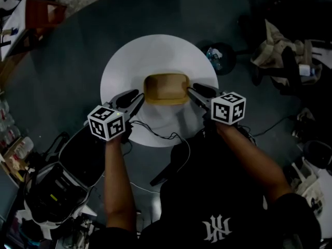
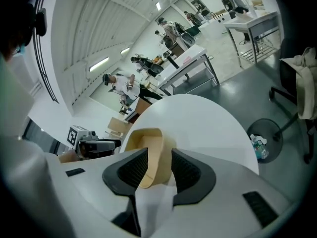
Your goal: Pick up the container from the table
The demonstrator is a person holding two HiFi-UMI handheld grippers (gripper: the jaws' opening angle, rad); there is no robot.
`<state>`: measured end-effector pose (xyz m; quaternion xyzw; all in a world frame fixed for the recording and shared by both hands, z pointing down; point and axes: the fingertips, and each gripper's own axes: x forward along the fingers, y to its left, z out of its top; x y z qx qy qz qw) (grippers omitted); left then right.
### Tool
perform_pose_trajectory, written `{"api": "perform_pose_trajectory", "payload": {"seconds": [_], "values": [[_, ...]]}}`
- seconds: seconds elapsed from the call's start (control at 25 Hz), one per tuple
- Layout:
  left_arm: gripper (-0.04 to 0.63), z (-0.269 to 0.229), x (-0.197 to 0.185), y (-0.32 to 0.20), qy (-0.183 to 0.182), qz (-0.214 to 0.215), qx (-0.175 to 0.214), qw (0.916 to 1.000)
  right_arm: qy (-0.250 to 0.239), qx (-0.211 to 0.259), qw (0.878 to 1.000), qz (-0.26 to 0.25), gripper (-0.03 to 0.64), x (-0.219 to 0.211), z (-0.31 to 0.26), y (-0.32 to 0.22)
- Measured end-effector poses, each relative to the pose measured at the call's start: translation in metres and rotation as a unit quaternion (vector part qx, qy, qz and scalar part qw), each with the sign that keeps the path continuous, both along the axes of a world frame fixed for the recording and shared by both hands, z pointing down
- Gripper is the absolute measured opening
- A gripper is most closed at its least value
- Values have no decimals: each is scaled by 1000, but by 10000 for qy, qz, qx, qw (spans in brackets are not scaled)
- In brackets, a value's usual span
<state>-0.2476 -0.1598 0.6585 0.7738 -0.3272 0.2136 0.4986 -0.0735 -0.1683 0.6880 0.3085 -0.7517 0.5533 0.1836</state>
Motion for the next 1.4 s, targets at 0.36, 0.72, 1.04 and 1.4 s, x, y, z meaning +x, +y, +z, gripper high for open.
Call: {"api": "perform_pose_trajectory", "payload": {"seconds": [0.36,0.72,1.04,1.4], "values": [[107,24,-36,-4,191,-104,-605,9979,109,-273,9995,113,158,-39,6,5],[70,40,31,20,200,28,-588,9981,-119,-213,9997,-15,109,12,23,29],[34,39,28,17,324,32,-819,9961,-264,-359,9989,125,74,7,20,18],[26,27,32,16,280,38,-841,9961,-301,-387,9987,128,64,12,8,14]]}}
